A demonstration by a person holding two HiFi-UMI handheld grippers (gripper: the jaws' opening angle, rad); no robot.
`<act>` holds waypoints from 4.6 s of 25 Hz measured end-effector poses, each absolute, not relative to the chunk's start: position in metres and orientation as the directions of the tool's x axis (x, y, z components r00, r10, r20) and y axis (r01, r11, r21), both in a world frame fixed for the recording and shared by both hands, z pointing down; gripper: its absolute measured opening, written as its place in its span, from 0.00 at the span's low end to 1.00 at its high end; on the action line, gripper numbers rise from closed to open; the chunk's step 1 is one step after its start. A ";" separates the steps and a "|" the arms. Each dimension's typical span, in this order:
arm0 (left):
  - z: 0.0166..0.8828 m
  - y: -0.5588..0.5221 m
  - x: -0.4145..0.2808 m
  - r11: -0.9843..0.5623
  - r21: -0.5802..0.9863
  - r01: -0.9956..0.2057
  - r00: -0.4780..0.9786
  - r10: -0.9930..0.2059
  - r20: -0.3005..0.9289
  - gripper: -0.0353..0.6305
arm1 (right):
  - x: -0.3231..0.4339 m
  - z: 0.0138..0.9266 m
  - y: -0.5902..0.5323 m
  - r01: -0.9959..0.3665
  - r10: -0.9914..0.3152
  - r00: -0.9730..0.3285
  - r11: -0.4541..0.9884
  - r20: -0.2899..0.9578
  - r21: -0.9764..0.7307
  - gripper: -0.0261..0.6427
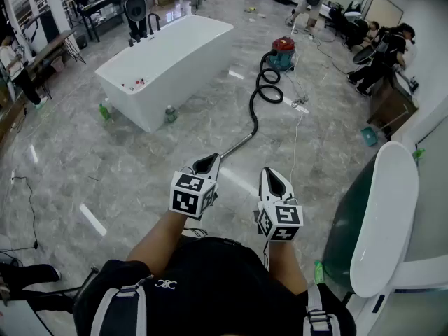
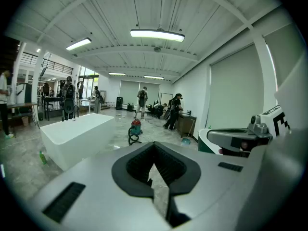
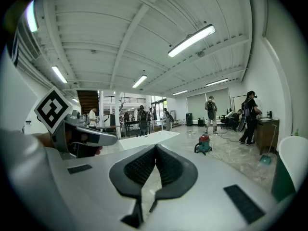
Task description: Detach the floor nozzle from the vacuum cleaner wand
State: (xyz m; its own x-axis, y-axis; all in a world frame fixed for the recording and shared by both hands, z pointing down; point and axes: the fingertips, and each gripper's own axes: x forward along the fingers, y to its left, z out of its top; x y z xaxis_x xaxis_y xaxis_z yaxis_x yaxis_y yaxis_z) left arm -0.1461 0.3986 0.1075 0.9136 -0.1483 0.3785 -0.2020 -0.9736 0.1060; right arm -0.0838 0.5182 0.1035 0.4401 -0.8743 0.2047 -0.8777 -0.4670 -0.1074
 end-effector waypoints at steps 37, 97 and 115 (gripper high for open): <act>0.153 0.189 0.077 -0.964 0.237 -0.125 0.902 -0.011 0.431 0.06 | 0.110 0.127 0.311 -0.865 -0.819 0.462 -0.501 0.340 -0.032 0.06; 0.598 -0.034 0.087 -0.176 0.472 -0.864 0.502 -0.390 0.772 0.07 | 0.204 0.676 -0.060 -0.543 -0.272 -0.542 0.835 0.795 -0.085 0.06; 0.927 0.053 0.046 0.035 0.513 -0.858 0.482 -0.293 0.826 0.07 | 0.201 1.161 0.036 -0.255 0.075 -0.151 0.960 0.986 -0.113 0.40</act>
